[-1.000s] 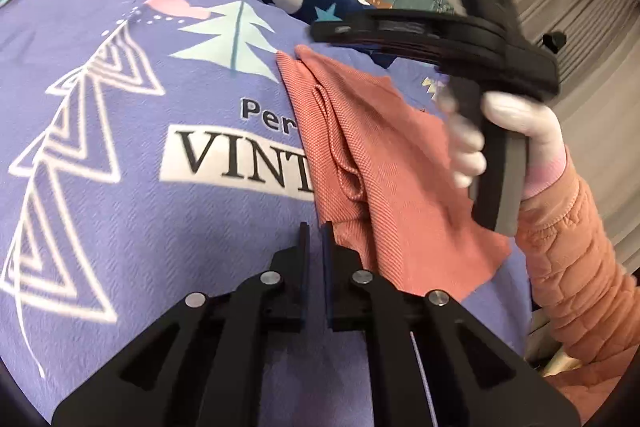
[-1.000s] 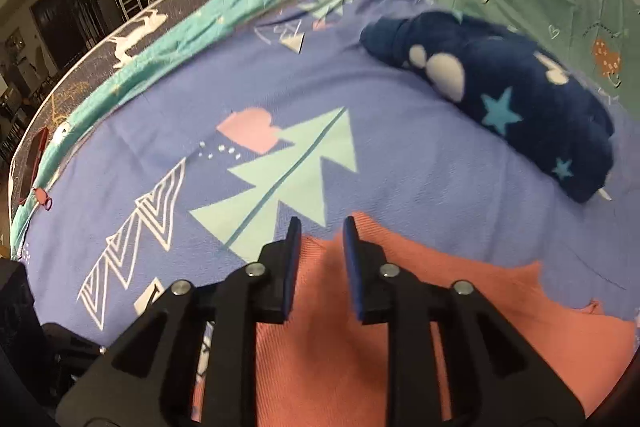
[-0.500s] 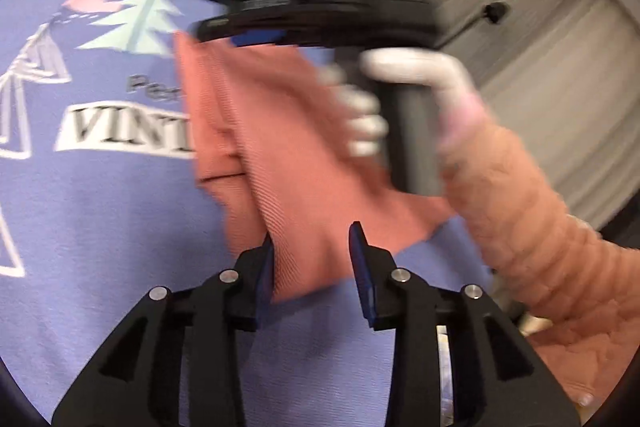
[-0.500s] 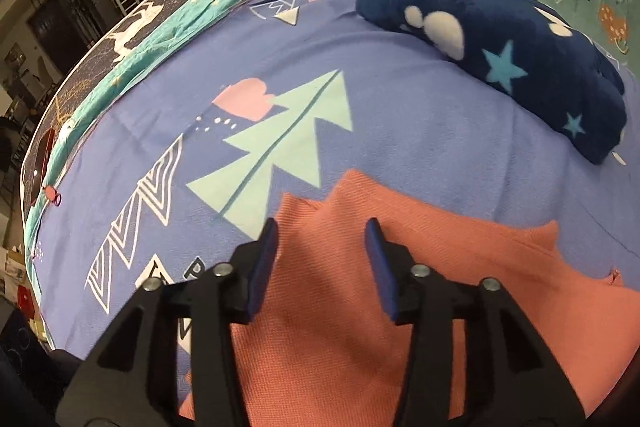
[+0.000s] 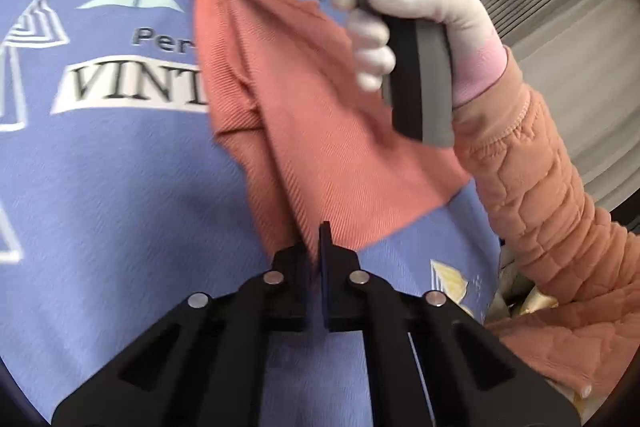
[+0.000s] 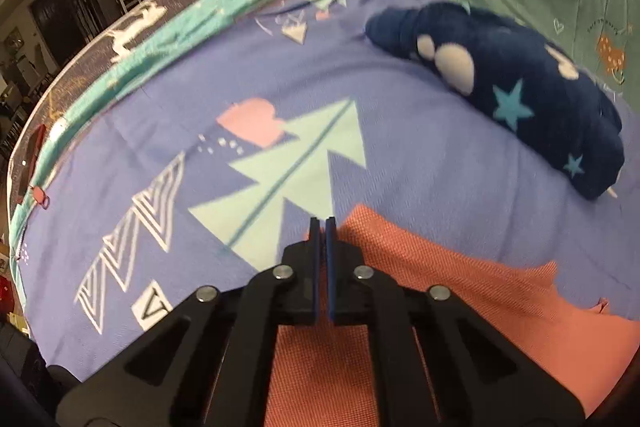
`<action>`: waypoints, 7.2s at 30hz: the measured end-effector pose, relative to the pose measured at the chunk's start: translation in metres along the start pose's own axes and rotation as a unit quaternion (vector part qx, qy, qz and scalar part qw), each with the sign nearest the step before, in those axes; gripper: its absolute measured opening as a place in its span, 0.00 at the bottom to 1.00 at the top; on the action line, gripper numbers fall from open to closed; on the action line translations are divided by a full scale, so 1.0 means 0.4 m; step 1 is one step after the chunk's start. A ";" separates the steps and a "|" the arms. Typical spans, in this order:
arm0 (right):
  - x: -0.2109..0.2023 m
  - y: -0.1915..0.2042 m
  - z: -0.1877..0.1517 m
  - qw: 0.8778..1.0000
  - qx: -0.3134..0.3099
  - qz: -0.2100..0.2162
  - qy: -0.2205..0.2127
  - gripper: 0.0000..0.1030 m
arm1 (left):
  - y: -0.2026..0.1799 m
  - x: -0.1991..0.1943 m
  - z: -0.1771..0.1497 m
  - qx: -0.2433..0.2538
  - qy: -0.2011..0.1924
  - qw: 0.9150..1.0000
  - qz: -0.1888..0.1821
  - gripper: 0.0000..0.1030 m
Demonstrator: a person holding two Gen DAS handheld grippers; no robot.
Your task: Fold small clothes
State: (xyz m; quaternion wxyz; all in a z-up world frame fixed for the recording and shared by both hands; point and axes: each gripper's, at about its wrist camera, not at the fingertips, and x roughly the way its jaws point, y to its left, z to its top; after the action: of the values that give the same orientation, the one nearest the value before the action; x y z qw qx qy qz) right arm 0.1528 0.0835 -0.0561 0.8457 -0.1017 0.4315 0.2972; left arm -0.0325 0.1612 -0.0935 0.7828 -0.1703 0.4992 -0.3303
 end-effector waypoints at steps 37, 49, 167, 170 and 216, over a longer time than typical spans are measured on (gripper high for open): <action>-0.210 0.044 -0.454 0.996 0.066 0.053 0.006 0.17 | 0.188 0.088 0.360 -0.031 -0.128 0.970 0.203 0.07; -0.271 0.124 -0.467 0.999 -0.008 0.031 -0.007 0.40 | 0.146 0.027 0.284 -0.049 -0.086 0.994 0.036 0.53; -0.549 -0.106 -0.547 0.975 0.108 -0.041 -0.192 0.06 | -0.236 0.207 0.539 -0.024 -0.102 0.994 0.041 0.09; -0.562 -0.148 -0.572 0.972 0.123 -0.037 -0.195 0.06 | -0.267 0.241 0.547 -0.024 -0.098 0.994 0.046 0.09; -0.557 -0.516 -0.892 0.918 0.368 0.035 -0.142 0.11 | -0.683 0.381 0.324 0.264 -0.096 0.948 0.147 0.57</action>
State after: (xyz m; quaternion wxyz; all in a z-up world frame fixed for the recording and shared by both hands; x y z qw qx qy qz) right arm -0.0645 -0.3276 -0.1142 0.8650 0.2752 0.3889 0.1576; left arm 0.0317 -0.1496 0.0248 0.8838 0.0866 0.3360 -0.3139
